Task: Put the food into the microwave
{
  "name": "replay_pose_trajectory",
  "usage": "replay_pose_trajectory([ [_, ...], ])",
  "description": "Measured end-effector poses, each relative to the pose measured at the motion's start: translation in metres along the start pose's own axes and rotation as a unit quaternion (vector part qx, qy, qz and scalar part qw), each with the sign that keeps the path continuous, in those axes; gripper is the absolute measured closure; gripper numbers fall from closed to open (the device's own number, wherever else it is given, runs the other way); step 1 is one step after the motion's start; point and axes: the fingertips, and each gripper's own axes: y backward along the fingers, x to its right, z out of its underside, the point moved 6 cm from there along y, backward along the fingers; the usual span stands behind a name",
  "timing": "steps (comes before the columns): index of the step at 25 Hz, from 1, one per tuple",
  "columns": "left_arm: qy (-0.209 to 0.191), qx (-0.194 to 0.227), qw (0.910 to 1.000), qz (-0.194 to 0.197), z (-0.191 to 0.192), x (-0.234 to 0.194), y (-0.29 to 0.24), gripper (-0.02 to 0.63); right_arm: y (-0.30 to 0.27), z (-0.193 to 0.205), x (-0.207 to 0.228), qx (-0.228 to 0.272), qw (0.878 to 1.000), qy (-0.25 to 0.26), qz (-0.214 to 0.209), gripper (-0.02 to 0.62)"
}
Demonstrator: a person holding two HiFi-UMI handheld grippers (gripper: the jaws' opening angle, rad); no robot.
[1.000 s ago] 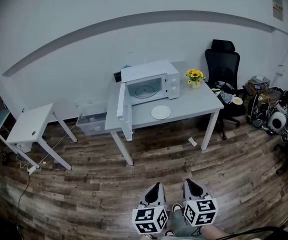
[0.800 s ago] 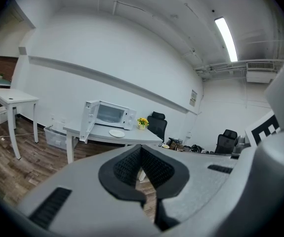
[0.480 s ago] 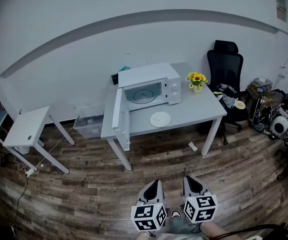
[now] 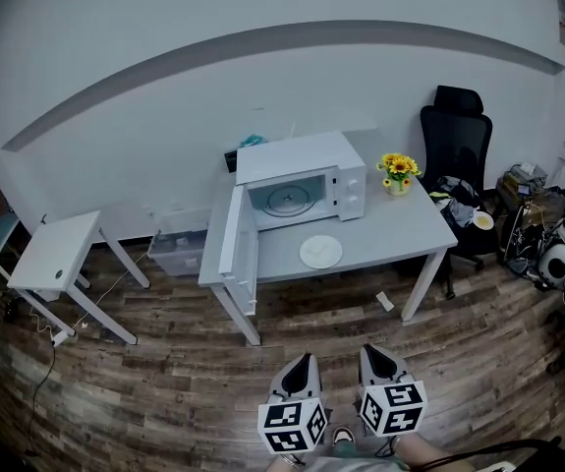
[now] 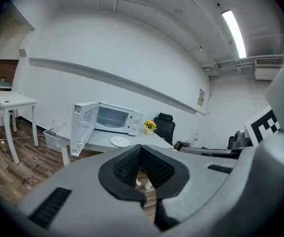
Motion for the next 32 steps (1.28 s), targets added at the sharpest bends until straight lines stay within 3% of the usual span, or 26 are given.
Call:
replay_pose_trajectory([
  [13, 0.019, -0.025, 0.9986, -0.043, 0.014, -0.005, 0.028, 0.604, 0.011, 0.015, -0.016, -0.042, 0.998, -0.003, -0.038, 0.578],
  [32, 0.025, -0.044, 0.9976, -0.049, 0.019, 0.001, 0.041, 0.604, 0.028, 0.018, -0.009, -0.062, 0.997, -0.006, -0.034, 0.578],
])
